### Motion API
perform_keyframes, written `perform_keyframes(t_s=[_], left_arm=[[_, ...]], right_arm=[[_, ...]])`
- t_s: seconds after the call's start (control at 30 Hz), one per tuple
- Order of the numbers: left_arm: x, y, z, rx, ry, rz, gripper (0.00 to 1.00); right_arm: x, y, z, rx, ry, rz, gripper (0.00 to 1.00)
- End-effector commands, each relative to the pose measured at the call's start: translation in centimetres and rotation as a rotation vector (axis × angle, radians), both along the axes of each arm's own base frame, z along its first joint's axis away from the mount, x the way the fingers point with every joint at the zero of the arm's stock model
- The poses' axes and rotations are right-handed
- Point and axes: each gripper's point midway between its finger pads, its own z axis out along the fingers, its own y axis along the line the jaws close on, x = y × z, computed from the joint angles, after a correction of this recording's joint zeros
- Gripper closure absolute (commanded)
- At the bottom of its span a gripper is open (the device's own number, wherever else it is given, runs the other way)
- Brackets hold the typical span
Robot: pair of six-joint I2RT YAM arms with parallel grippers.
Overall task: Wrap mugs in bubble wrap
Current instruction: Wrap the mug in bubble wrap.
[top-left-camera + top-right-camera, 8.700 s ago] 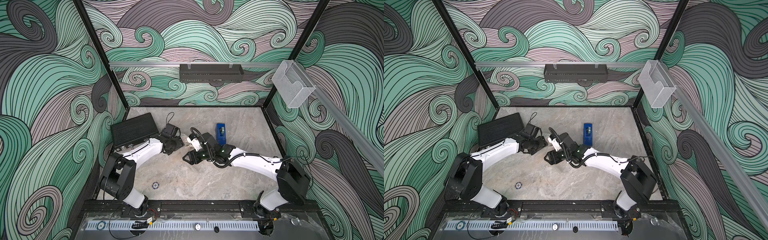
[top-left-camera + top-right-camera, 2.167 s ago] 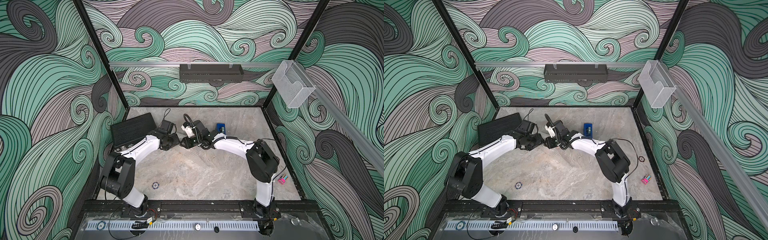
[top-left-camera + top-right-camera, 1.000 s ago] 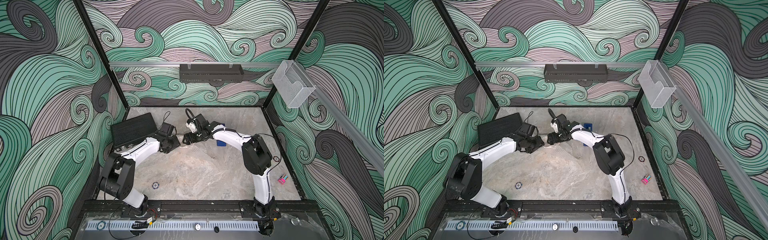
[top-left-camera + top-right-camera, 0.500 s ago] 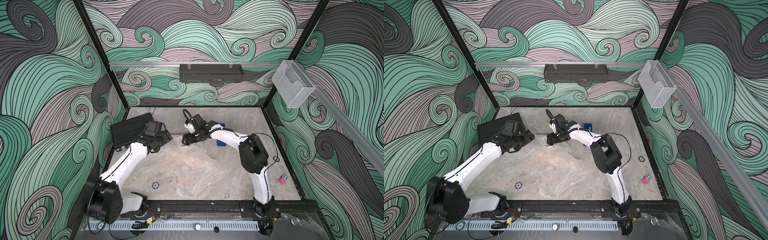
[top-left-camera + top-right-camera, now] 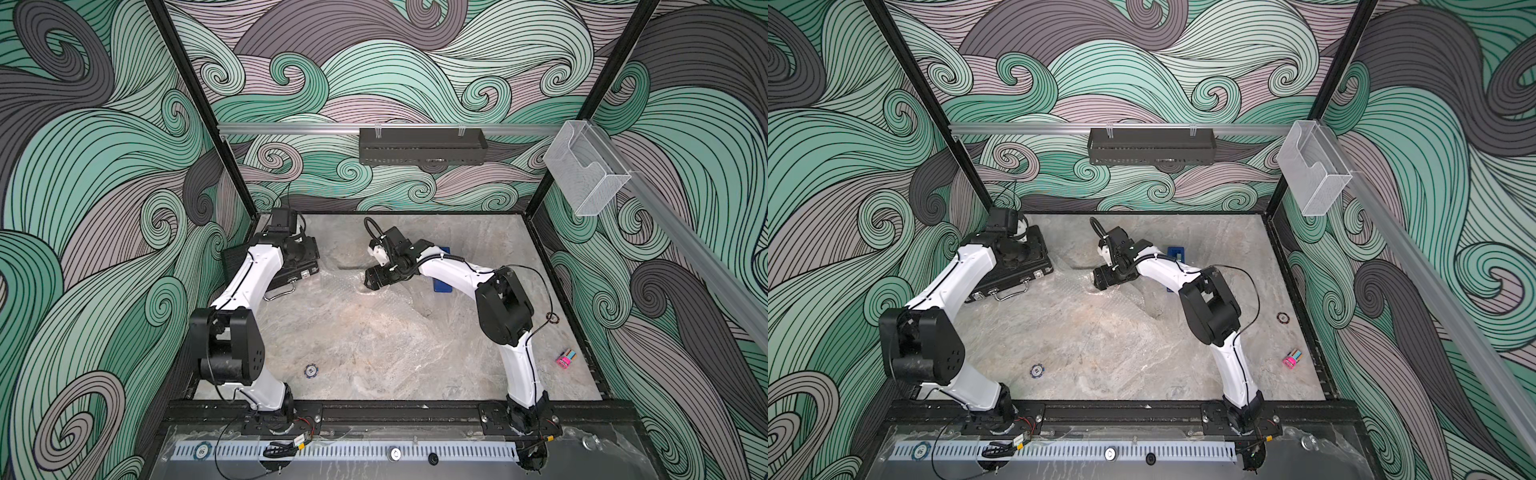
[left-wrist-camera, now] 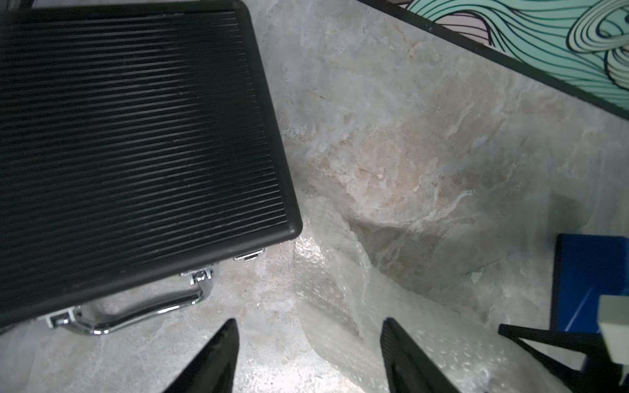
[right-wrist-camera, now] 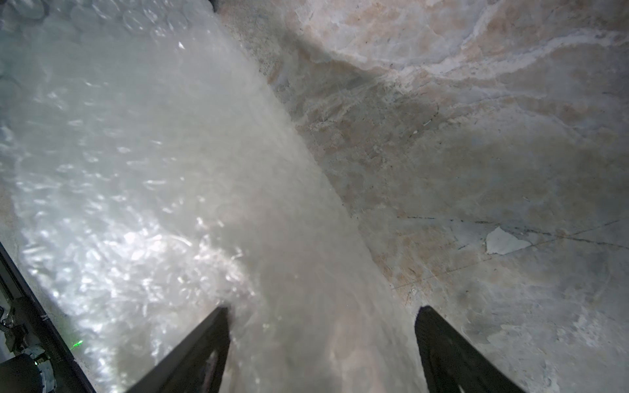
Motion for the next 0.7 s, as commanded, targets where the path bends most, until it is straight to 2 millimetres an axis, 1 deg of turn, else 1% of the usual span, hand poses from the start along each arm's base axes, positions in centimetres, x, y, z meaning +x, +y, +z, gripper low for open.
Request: perform_keyframes(t_s=[0.0, 0.17, 0.33, 0.53, 0.67], left_arm=[[0.2, -0.6, -0.1, 0.093, -0.011, -0.223, 0.37], [0.5, -0.8, -1.3, 0.172, -0.022, -0.367, 0.37], [0.3, -1.2, -2.9, 0.218, -0.034, -0.487, 0.36], [0.9, -0.1, -5.0, 0.283, 0.022, -0.502, 0.36], [1.7, 0.5, -5.8, 0.318, 0.023, -0.488, 0.34]], right_arm=[[-0.3, 0.1, -0.9, -0.031, 0.015, 0.024, 0.15], [-0.3, 0.2, -1.3, -0.031, 0.024, 0.027, 0.16], [-0.4, 0.2, -1.5, -0.037, 0.029, 0.034, 0.16], [-0.3, 0.3, -1.5, -0.036, 0.033, 0.034, 0.16], [-0.3, 0.4, -1.8, -0.039, 0.04, 0.033, 0.16]])
